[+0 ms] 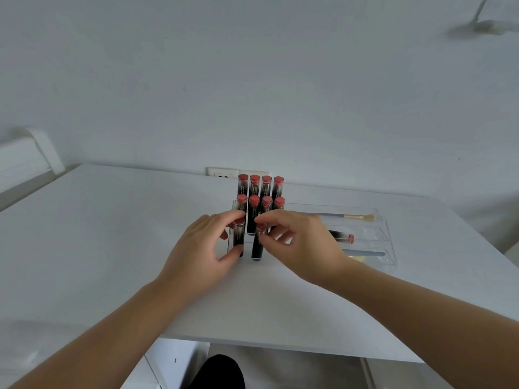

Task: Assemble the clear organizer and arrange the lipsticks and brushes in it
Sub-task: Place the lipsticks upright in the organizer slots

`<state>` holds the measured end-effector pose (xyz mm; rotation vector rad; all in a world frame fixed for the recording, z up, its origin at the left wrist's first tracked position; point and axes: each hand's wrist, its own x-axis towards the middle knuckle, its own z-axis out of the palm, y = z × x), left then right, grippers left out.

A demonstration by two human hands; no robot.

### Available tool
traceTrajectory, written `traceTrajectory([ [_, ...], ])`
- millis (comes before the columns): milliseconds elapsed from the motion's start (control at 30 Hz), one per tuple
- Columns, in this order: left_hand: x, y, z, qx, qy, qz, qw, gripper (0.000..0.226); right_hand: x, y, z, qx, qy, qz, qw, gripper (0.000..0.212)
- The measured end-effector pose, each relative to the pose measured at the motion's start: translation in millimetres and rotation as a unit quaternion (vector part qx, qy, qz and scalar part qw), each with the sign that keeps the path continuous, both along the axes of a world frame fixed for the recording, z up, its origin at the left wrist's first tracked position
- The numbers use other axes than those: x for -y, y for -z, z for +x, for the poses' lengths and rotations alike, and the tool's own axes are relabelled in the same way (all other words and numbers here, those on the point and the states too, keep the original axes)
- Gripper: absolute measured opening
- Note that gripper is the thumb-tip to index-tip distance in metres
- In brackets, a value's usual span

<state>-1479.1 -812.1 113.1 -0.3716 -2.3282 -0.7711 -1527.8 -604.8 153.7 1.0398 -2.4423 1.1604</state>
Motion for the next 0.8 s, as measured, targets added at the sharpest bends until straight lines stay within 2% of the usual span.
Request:
traceTrajectory([
  [167,0.7,2.1,-1.2,0.030,-0.008,0.024,0.999,0.062,9.0,2.9,1.5,-0.017,0.014,-0.012,1.000,0.023],
  [800,1.3,4.7,-2.6,0.041,-0.004,0.030,0.999,0.057,18.3,5.2,2.5,-0.027,0.031,0.019,0.999,0.025],
])
